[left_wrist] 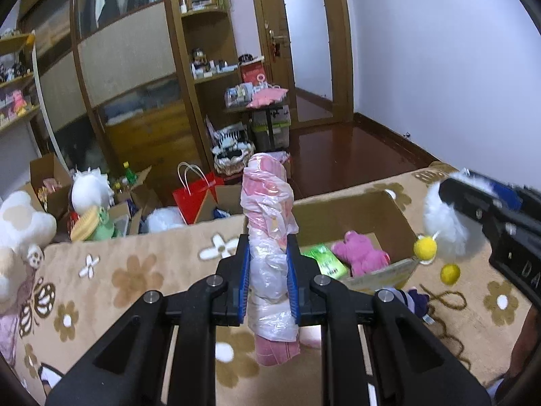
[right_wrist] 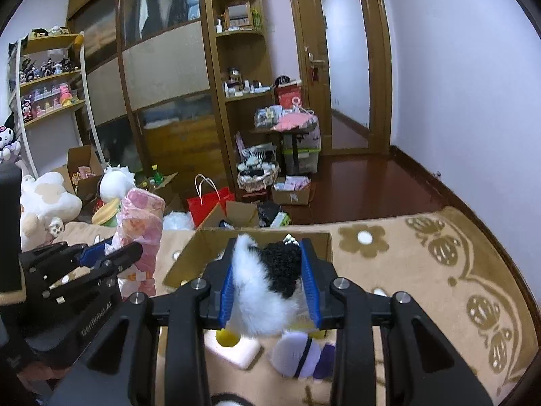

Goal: Organize soft objects
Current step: 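Lower the pink roll into the box with the left tool while the right tool drops the black-white plush in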

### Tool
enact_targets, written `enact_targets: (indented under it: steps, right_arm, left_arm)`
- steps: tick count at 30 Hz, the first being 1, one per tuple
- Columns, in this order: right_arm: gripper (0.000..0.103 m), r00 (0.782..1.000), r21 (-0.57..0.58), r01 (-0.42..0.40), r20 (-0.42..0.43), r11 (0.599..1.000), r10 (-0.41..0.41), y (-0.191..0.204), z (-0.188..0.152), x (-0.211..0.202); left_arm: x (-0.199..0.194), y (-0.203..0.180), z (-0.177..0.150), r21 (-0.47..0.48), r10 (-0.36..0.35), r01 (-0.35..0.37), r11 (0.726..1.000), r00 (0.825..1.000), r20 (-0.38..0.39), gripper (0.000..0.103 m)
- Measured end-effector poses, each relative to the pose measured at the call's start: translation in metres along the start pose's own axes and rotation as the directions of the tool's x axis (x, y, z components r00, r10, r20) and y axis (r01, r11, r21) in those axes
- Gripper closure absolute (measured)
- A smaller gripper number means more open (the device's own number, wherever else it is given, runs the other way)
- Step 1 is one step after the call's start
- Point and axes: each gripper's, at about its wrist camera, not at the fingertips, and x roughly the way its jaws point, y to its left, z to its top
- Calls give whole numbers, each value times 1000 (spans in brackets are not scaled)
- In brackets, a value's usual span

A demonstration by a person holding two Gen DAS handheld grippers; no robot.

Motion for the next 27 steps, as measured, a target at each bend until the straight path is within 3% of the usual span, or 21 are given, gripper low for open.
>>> enact_targets:
  steps: [5,10,27]
  right_arm:
    - [67,999,-23,7,42,1000,-6,1,7,11]
    - [66,999,-26,14,30,1000,-13,-1,6,26]
    - [66,1000,29,29,-5,999,-28,-26,-14,74]
  left_arm:
    - [12,-2,8,14,30,-31,999,999,41,85]
    - [26,-7,9,52,49,-53,997,996,72,85]
    - [77,1,-2,20,-13,12,1000,998,54,85]
